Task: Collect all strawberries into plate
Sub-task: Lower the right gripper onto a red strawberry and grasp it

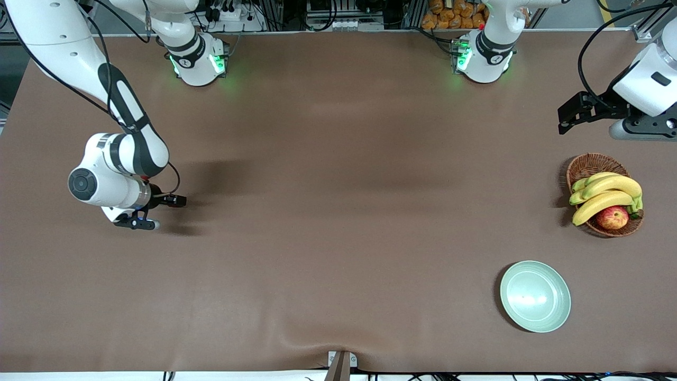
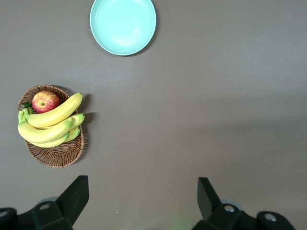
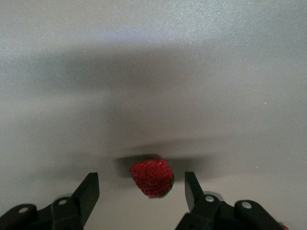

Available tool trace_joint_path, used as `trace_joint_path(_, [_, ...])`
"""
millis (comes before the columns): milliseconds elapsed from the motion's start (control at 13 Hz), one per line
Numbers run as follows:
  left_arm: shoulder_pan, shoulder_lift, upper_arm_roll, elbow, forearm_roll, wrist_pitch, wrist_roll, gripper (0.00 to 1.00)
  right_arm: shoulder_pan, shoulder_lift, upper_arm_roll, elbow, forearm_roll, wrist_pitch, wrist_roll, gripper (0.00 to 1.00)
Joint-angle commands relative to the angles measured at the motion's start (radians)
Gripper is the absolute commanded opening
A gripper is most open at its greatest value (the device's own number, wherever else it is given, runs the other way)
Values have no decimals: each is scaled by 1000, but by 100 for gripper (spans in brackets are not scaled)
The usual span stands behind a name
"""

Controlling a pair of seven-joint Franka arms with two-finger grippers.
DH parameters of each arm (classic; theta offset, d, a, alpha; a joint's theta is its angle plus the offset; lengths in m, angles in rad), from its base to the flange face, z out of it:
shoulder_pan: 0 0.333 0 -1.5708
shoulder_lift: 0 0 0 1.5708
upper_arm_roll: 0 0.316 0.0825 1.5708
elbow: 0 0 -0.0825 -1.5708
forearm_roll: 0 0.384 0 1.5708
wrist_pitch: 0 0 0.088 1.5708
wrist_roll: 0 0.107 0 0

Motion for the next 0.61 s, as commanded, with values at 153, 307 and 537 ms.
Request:
trace_joint_path(153, [3,-7,0,-4,12,-1,0,100,-2,4,0,-1,12,36,-17,34])
trace_joint_path(307, [3,-7,-3,-4,12,-3,2,100,-5,3,0,3,12,32,-19,13])
trace_joint_path(537, [2,-7,-3,-4,12,-3,2,100,-3,-9,0,55,12,-43,-4,0])
